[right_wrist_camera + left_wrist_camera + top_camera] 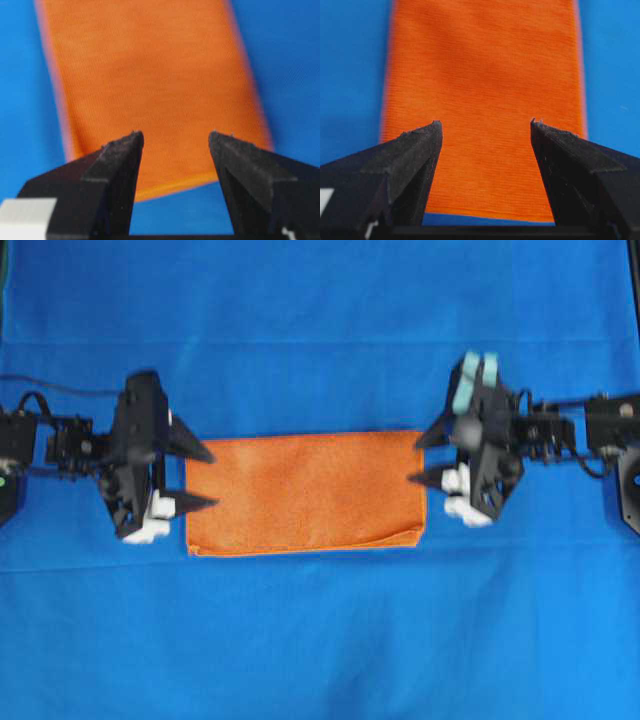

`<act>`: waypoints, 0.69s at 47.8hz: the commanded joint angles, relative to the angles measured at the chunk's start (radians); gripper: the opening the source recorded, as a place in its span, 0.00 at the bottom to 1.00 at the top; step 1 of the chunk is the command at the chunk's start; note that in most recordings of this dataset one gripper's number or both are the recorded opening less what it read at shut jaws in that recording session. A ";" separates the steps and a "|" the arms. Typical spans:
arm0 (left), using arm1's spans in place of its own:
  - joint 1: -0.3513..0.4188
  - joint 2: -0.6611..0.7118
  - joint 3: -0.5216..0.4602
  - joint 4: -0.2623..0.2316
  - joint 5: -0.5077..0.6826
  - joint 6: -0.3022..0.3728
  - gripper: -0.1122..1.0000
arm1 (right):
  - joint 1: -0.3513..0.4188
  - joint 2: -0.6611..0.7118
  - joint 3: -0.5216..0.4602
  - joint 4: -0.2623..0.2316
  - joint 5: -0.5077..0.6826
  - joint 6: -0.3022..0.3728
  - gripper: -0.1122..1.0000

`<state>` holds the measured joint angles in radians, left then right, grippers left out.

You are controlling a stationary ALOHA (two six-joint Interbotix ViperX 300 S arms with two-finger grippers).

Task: Fold the orange towel.
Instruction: 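Grasp the folded towel's left and right ends with both grippers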

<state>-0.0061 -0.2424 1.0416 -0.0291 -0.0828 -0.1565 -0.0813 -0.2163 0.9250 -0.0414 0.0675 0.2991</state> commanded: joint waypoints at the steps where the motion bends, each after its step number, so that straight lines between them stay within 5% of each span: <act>1: 0.032 0.009 -0.006 0.003 -0.003 0.015 0.67 | -0.034 0.011 -0.018 -0.018 0.002 -0.002 0.63; 33: 0.138 0.184 0.005 0.002 -0.055 0.067 0.67 | -0.132 0.210 -0.040 -0.051 -0.048 0.000 0.63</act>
<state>0.1258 -0.0537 1.0477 -0.0291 -0.1258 -0.0905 -0.2148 -0.0031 0.9020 -0.0890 0.0353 0.2991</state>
